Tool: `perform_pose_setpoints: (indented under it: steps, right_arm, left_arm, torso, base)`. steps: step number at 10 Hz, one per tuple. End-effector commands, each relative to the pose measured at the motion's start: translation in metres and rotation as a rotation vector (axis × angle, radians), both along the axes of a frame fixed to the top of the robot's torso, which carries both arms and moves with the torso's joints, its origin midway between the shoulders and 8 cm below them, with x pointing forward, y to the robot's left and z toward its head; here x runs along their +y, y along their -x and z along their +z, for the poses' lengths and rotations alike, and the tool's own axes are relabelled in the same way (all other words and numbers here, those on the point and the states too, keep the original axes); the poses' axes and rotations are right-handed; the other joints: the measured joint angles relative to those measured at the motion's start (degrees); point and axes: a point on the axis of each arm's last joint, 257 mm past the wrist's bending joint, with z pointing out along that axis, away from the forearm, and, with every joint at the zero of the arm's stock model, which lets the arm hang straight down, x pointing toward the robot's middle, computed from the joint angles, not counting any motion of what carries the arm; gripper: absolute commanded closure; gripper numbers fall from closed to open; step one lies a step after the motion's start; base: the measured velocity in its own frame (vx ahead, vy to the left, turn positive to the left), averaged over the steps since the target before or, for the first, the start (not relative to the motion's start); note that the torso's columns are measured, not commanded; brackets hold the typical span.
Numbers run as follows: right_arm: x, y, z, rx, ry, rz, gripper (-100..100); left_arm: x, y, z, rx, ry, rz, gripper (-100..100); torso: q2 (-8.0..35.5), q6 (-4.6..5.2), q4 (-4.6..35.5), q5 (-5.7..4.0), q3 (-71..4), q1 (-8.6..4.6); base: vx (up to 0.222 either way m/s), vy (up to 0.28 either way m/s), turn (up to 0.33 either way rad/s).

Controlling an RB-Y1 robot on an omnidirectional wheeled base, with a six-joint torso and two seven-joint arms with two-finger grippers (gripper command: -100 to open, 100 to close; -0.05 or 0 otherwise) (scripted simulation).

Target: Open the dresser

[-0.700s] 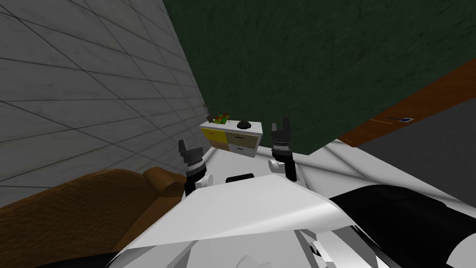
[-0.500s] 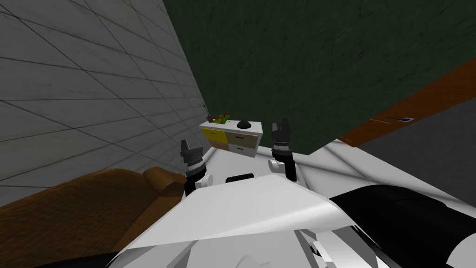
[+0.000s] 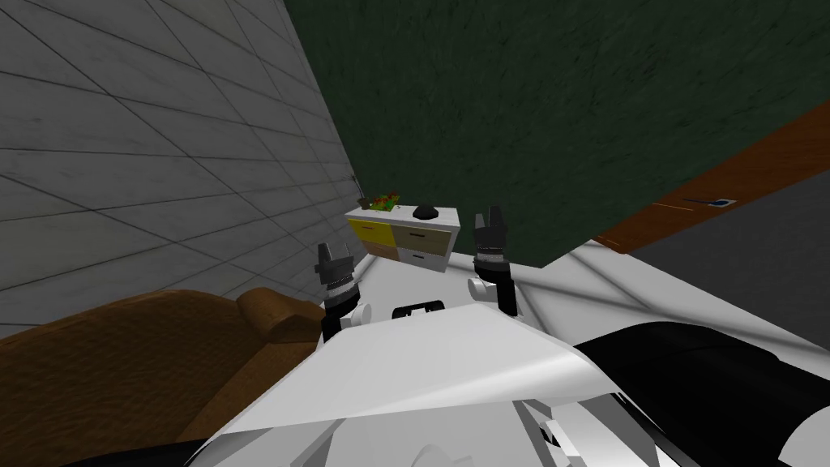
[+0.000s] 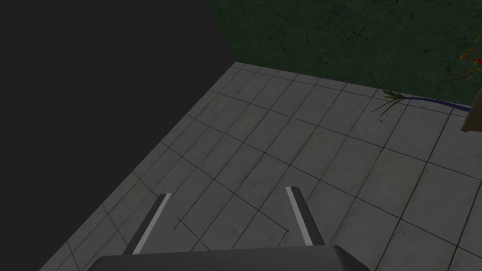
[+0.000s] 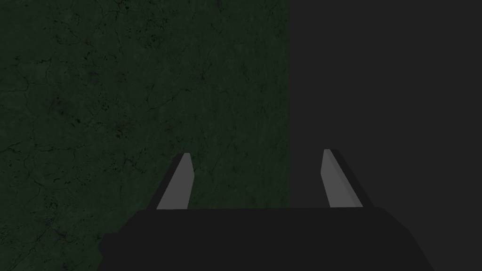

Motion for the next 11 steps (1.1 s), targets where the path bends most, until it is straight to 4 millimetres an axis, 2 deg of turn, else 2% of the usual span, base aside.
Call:
perform_pose_setpoints:
  steps: [1, 2, 3, 5, 11]
  right_arm:
    - [0.0, 0.0, 0.0, 0.0, 0.0, 0.0, 0]
    - [0.0, 0.0, 0.0, 0.0, 0.0, 0.0, 0]
    - [0.0, 0.0, 0.0, 0.0, 0.0, 0.0, 0]
    - [0.0, 0.0, 0.0, 0.001, 0.0, 0.0, 0]
    - [0.0, 0.0, 0.0, 0.001, 0.0, 0.0, 0]
  left_arm:
    - [0.0, 0.0, 0.0, 0.0, 0.0, 0.0, 0]
    - [0.0, 0.0, 0.0, 0.0, 0.0, 0.0, 0]
    - [-0.006, -0.004, -0.005, 0.02, -0.043, -0.026, -100]
    - [-0.014, -0.013, -0.015, 0.055, -0.095, -0.06, -100]
    - [-0.03, -0.051, -0.064, 0.197, -0.195, -0.123, -100]
  torso:
    - [4.2, 0.0, 4.2, 0.0, -8.5, 0.0]
    - [8.5, 0.0, 8.5, 0.0, -16.9, 0.0]
    - [12.7, 0.0, 12.7, 0.0, -25.4, 0.0]
    - [15.1, 0.0, 15.1, 0.0, -30.5, -0.01]
    - [15.3, 0.0, 15.4, 0.01, -30.8, 0.05]
  base:
    - [0.0, 0.0, 0.0]
    - [0.0, 0.0, 0.0]
    - [0.018, -0.005, -0.018]
    - [0.041, -0.013, -0.033]
    - [0.075, -0.017, -0.049]
